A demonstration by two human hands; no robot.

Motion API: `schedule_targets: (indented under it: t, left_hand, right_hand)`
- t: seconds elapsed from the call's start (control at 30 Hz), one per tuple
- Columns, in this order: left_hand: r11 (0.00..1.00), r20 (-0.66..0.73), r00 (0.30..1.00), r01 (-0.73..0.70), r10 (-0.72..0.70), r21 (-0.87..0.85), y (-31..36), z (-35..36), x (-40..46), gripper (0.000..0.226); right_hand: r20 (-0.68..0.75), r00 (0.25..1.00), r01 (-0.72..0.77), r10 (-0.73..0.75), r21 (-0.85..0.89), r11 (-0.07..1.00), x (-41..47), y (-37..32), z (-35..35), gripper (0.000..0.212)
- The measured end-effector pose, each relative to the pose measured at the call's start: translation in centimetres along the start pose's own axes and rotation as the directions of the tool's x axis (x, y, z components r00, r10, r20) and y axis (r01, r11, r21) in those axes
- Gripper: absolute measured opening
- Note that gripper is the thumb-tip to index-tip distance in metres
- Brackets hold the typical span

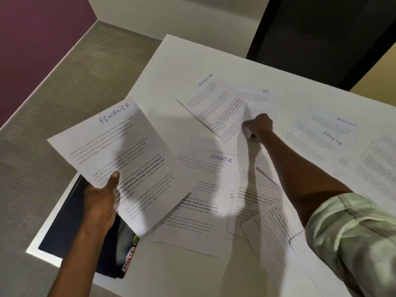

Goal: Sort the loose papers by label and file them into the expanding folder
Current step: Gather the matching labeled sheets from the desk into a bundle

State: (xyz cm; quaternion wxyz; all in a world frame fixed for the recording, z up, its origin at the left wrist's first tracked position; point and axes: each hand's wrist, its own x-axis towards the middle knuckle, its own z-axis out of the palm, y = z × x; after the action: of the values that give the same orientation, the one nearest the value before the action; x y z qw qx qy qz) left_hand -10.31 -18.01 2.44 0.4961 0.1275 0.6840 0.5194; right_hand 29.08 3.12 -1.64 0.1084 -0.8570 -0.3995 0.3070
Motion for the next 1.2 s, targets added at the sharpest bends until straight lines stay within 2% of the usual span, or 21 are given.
schedule_targets:
  t: [0.03,0.1,0.2,0.27,0.33,0.4,0.43,0.47,0.53,0.57,0.63,0.7,0.77,0.9,1.03,1.1,1.13,1.2]
  left_hand:
    - [1.000,-0.007,1.000,-0.003,0.003,-0.005,-0.1,0.0,-0.1,0.048]
    - [1.000,-0.016,1.000,-0.012,0.011,-0.002,-0.5,-0.2,-0.4,0.050]
    - [1.000,-0.011,1.000,-0.010,0.010,-0.008,-0.8,-0.3,-1.0,0.051]
    - [1.000,-0.011,1.000,-0.016,0.015,-0.015,-0.9,-0.2,-1.4,0.050]
    - [1.000,-0.018,1.000,-0.015,0.014,-0.019,-1.2,-0.1,-1.8,0.044]
    - [1.000,-0.027,1.000,-0.013,0.013,-0.011,-1.1,0.1,-2.3,0.033]
    - [1.000,-0.029,0.999,-0.018,0.017,-0.010,-1.1,0.2,-2.4,0.026]
    - [1.000,-0.027,0.999,-0.024,0.023,-0.012,-1.1,0.2,-2.6,0.020]
    - [0.999,-0.030,0.999,-0.037,0.037,-0.011,-0.9,0.2,-2.8,0.018]
    - [0.999,-0.030,0.999,-0.044,0.044,-0.010,-0.9,0.1,-2.9,0.018]
    - [0.998,-0.038,0.997,-0.061,0.060,-0.014,-0.9,-0.3,-3.0,0.021]
    - [0.997,-0.047,0.996,-0.073,0.072,-0.025,-1.0,-0.8,-3.3,0.022]
    - [0.996,-0.056,0.995,-0.088,0.086,-0.030,-1.1,-1.4,-3.3,0.022]
    - [0.996,-0.065,0.995,-0.081,0.078,-0.045,-1.2,-2.7,-2.9,0.018]
    - [0.996,-0.047,0.997,-0.062,0.059,-0.060,-1.3,-3.2,-2.9,0.017]
    - [0.997,0.006,0.998,-0.058,0.058,-0.060,-1.4,-3.1,-3.1,0.019]
    - [0.996,0.044,0.996,-0.070,0.072,-0.048,-1.4,-2.9,-3.3,0.021]
    - [0.993,0.105,0.988,-0.112,0.114,-0.022,-1.6,-2.4,-3.8,0.030]
  right_hand:
    - [-0.033,0.999,-0.030,0.031,0.043,0.999,0.2,0.3,-0.8,0.038]
    - [-0.113,0.993,-0.035,0.037,0.024,0.999,0.5,0.9,-2.4,0.038]
    - [-0.209,0.977,-0.056,0.027,-0.132,0.990,0.5,1.7,-3.5,0.045]
    - [-0.311,0.936,0.041,-0.166,-0.372,0.927,-0.4,2.7,-2.7,0.050]
    - [-0.330,0.799,0.315,-0.503,-0.484,0.817,-3.0,3.5,-0.7,0.038]
    - [-0.239,0.653,0.588,-0.718,-0.438,0.680,-7.6,4.3,2.7,0.021]
    - [-0.150,0.638,0.660,-0.755,-0.400,0.636,-10.2,4.8,4.7,0.021]
    - [-0.023,0.646,0.698,-0.763,-0.387,0.603,-12.5,5.2,6.9,0.030]
    - [0.252,0.647,0.746,-0.720,-0.402,0.530,-15.9,5.9,10.6,0.067]
    - [0.342,0.633,0.768,-0.694,-0.388,0.509,-16.9,5.8,11.7,0.080]
    - [0.423,0.584,0.811,-0.693,-0.318,0.490,-17.7,4.5,12.7,0.091]
    - [0.441,0.544,0.839,-0.714,-0.258,0.480,-17.8,3.0,12.6,0.089]
    - [0.415,0.558,0.829,-0.719,-0.234,0.508,-17.7,2.5,12.4,0.083]
    - [0.224,0.688,0.724,-0.690,-0.266,0.636,-17.6,4.6,11.7,0.071]
    - [0.313,0.670,0.742,-0.673,-0.312,0.593,-17.1,5.8,10.5,0.072]
    - [0.306,0.687,0.726,-0.659,-0.264,0.635,-17.1,5.9,9.7,0.070]
    - [0.217,0.708,0.706,-0.672,-0.262,0.658,-17.1,6.2,9.3,0.063]
    - [-0.062,0.734,0.625,-0.676,-0.328,0.709,-17.2,7.5,8.4,0.037]
